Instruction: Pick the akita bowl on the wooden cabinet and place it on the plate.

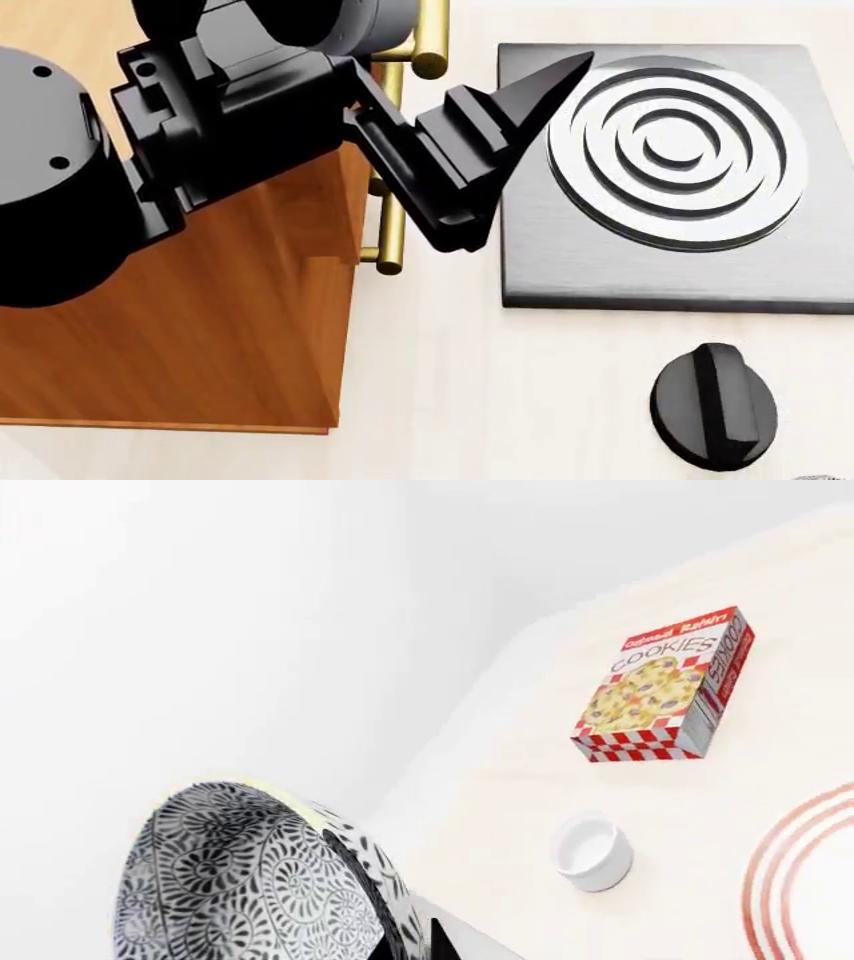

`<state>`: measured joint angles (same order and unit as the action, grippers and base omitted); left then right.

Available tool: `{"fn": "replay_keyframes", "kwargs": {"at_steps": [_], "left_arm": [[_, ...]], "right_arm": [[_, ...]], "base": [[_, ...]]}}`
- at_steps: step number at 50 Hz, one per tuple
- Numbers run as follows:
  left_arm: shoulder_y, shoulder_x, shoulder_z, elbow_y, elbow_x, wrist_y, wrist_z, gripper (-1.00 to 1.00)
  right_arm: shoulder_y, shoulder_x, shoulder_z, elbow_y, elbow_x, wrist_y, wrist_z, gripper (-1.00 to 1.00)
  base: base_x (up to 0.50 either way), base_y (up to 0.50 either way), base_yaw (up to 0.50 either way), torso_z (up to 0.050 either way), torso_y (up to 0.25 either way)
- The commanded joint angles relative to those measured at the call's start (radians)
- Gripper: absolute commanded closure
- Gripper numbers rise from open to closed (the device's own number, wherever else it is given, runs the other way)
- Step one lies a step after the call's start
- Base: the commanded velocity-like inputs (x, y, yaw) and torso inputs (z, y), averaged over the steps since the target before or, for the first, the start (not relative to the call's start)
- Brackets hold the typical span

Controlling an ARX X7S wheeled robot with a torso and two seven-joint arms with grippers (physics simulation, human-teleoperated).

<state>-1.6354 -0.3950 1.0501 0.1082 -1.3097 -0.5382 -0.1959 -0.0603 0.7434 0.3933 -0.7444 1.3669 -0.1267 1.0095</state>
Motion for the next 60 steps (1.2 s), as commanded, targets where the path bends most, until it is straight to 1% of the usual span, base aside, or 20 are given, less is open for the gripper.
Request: {"fn": "replay_keyframes", "kwargs": {"at_steps": [1,11,20,22,28,35,38,53,60], "left_arm": [[0.007,-0.005,-0.001,0.002,0.0,0.002,-0.001,-1.0],[0.01,-0.002,0.002,0.002,0.004,0.004,-0.001,-1.0],[0.011,-0.004,-0.001,0.005,0.002,0.004,-0.004,-1.0],[0.01,-0.004,-0.002,0.004,0.003,0.004,-0.003,-1.0],[0.015,-0.008,-0.001,0.005,0.005,0.007,-0.002,-1.0],[0.014,-0.008,-0.006,0.002,0.0,0.007,-0.001,-1.0],[0.009,-0.008,-0.007,0.001,0.0,0.004,-0.001,-1.0],[0.019,-0.016,-0.009,0.009,-0.001,0.009,-0.006,-1.0],[0.021,-0.016,-0.008,0.011,0.001,0.009,-0.006,-1.0]], "right_arm": [[-0.051,-0.013,0.086,0.061,0.048,-0.034,-0.044,1.0],[-0.097,-0.018,0.147,0.075,0.072,-0.045,-0.057,1.0],[-0.122,-0.053,0.191,0.091,0.153,-0.071,-0.091,1.0],[-0.123,-0.062,0.205,0.1,0.196,-0.08,-0.096,1.0],[-0.121,-0.085,0.214,0.127,0.289,-0.089,-0.119,1.0],[-0.118,-0.093,0.225,0.136,0.337,-0.092,-0.128,1.0],[-0.111,-0.114,0.231,0.15,0.395,-0.098,-0.162,1.0],[-0.088,-0.113,0.249,0.185,0.477,-0.104,-0.152,1.0],[-0.075,-0.104,0.251,0.191,0.484,-0.107,-0.133,1.0]], "base": [[0.0,0.0,0.0,0.0,0.0],[0.0,0.0,0.0,0.0,0.0],[0.0,0.0,0.0,0.0,0.0],[0.0,0.0,0.0,0.0,0.0],[0.0,0.0,0.0,0.0,0.002],[0.0,0.0,0.0,0.0,0.0],[0.0,0.0,0.0,0.0,0.0],[0.0,0.0,0.0,0.001,0.0],[0.0,0.0,0.0,0.0,0.0]]}}
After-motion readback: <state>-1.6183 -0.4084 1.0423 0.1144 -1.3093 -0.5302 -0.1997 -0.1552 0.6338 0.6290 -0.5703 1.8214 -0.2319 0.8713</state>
